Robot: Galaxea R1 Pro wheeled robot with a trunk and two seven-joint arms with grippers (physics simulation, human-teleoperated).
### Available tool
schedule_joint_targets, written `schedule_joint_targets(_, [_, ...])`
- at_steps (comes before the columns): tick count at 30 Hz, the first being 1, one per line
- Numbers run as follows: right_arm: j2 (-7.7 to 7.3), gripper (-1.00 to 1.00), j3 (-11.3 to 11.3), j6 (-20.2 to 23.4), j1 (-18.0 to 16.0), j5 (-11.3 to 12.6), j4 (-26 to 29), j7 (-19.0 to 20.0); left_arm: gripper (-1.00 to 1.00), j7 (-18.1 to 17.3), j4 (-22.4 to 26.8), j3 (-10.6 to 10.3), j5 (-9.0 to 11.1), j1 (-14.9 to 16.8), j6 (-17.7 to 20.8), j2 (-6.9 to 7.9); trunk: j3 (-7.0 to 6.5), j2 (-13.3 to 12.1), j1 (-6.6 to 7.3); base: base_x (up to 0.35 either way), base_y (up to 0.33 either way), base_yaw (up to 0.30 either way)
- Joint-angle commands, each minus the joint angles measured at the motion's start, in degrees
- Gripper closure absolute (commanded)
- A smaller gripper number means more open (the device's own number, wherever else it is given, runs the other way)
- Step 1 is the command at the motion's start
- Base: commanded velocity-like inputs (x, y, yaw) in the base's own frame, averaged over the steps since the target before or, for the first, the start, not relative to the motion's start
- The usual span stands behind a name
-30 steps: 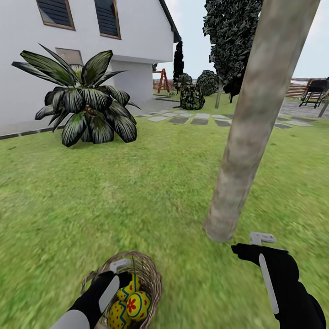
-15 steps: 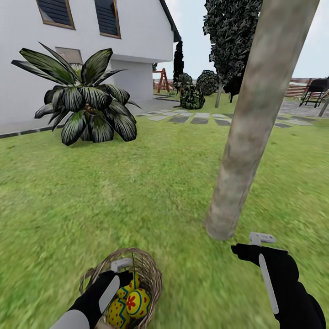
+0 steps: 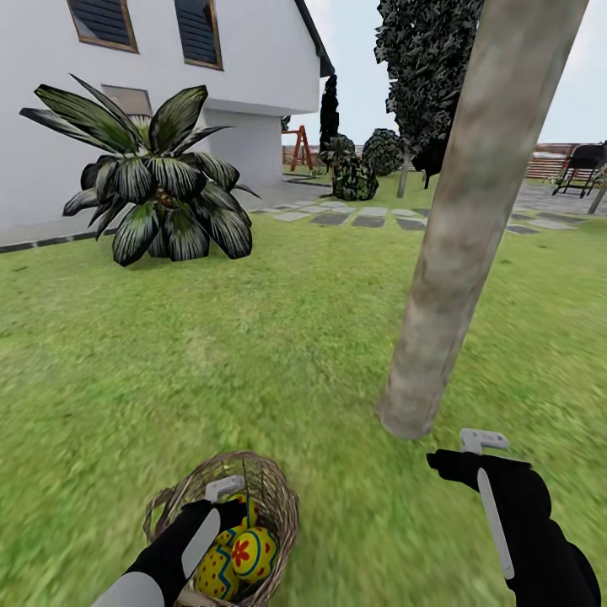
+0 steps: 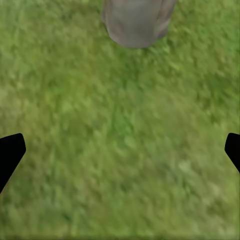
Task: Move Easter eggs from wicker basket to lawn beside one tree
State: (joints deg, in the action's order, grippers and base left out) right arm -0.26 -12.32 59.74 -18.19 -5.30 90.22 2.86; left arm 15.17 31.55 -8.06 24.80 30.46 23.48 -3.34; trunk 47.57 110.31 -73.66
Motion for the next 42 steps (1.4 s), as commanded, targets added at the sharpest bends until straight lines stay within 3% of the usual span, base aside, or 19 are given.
schedule_joint_targets(1, [-0.01,-1.0,0.02,0.26,-0.03,-0.51,0.05,0.3,-1.0,0.52,0.1,-0.36,0.6,0.01,0.17,0.05,0.24,0.44,-0.22,0.0,0.0,0.0])
schedule_joint_targets(42, [-0.01,-1.0,0.18,0.26,-0.02,-0.59,-0.04,0.3,-1.0,-2.42,0.22,-0.73,0.59,-0.14,0.18,0.09,7.6,16.88,-9.22,0.0,0.0,0.0])
